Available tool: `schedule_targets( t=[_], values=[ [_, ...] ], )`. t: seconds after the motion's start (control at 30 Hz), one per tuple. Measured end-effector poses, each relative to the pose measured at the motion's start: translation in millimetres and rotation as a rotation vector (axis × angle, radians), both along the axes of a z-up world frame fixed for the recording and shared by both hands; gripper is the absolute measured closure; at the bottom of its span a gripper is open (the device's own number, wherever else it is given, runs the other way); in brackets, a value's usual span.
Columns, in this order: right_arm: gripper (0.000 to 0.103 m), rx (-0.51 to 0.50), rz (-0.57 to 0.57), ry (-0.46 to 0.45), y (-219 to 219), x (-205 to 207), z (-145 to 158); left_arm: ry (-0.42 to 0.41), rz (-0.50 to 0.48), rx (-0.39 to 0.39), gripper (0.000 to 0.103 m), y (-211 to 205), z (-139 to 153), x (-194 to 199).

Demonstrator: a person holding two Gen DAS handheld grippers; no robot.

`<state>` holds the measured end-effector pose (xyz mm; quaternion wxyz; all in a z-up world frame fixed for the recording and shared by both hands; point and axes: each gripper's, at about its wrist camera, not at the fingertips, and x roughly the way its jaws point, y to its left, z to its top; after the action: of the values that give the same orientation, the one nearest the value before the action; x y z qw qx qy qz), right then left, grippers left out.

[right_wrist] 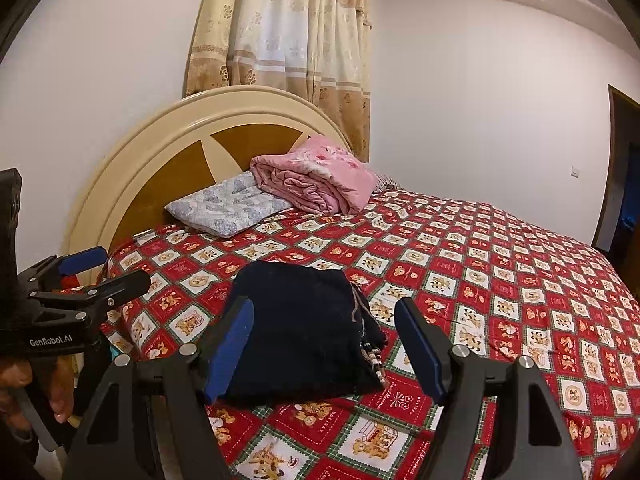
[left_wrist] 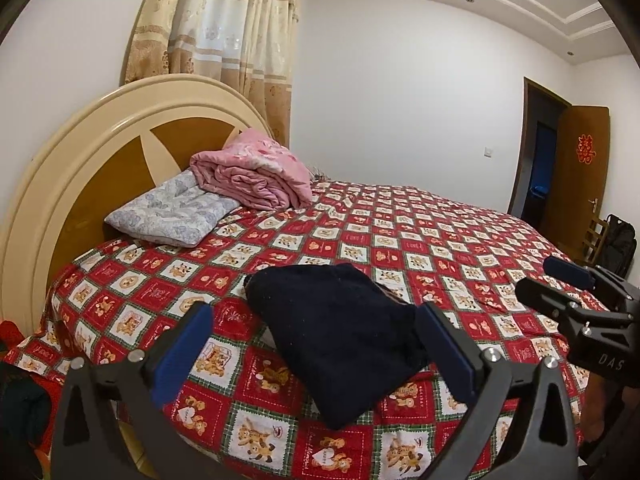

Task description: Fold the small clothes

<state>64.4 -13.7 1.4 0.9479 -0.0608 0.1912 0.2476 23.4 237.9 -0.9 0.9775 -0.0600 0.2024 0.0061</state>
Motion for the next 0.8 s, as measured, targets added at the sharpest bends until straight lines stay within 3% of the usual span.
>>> schedule_targets(
  t=[0.8],
  values=[
    [0.029,-0.007,0.033,-0.012,13,-7,-3,0.027,0.015,0.004,0.0,4,-2,5]
  ],
)
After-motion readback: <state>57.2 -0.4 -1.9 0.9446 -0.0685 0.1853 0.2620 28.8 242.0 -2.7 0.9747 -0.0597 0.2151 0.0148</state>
